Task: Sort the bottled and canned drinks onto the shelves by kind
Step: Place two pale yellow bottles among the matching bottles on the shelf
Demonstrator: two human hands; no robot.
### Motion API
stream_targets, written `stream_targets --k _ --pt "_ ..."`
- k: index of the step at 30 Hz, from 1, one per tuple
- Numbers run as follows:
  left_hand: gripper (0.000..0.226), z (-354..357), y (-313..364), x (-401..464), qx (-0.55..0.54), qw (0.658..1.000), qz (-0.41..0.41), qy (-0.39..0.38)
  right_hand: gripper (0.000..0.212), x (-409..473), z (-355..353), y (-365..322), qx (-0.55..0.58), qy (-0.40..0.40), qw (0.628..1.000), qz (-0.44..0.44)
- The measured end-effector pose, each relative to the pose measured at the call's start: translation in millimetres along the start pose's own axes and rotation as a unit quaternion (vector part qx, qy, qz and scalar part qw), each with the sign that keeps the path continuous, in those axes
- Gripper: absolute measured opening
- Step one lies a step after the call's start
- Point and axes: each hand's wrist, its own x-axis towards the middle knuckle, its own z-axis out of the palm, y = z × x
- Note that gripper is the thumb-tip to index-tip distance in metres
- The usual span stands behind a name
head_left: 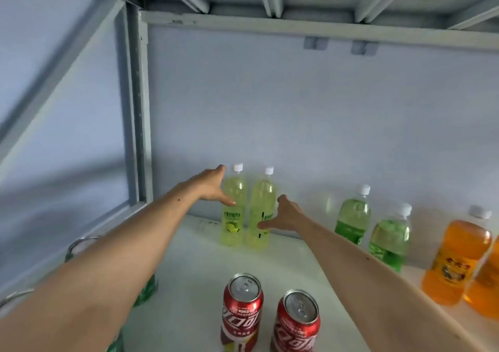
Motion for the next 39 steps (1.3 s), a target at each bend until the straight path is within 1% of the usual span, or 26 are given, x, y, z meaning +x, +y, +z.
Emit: stream_targets --k 3,6,7,9,10,12,15,16,19,20,27,36,39 --pt "0.104 18 -10 18 -0.047 0.998 -0.021 -0.023 0.1 13 15 2 0.047 0.003 0.999 0.005" --pt "0.099 36 -17 32 -0.112 0.993 -0.022 -0.019 0.1 24 28 5 0.089 0.004 0.996 0.002" --pt "0.096 39 -18 35 -0.135 0.991 -0.014 -0.017 0.093 27 30 5 0.11 0.011 0.994 -0.006" --pt "0.094 44 -18 40 -0.163 0.986 -0.008 -0.014 0.066 29 32 5 0.144 0.022 0.989 -0.006" --pt "0.094 45 -17 40 -0.17 0.985 -0.008 -0.009 0.06 30 33 6 0.153 0.024 0.988 0.0" --pt "0.091 45 -14 39 -0.18 0.984 -0.005 0.006 0.065 29 34 5 0.169 0.029 0.985 0.001" --pt "0.074 44 -11 33 -0.175 0.984 -0.002 0.029 0.067 28 34 7 0.175 0.045 0.983 0.015" --pt "0.071 43 -10 31 -0.168 0.985 -0.003 0.036 0.067 26 32 7 0.172 0.048 0.984 0.02" --pt "0.083 36 -7 21 -0.151 0.987 -0.012 0.044 0.07 17 23 13 0.176 0.063 0.982 0.031" --pt "0.082 31 -5 18 -0.153 0.987 -0.011 0.046 0.071 12 17 14 0.174 0.069 0.982 0.036" --pt "0.058 -12 30 -13 -0.182 0.981 0.027 0.062 0.069 -44 -33 27 0.171 0.126 0.976 0.052" --pt "0.06 -78 117 -88 -0.219 0.967 0.116 0.062 0.058 -159 -110 38 0.171 0.17 0.969 0.049" --pt "0.066 -89 150 -118 -0.247 0.957 0.139 0.055 0.055 -202 -133 50 0.169 0.189 0.966 0.044"
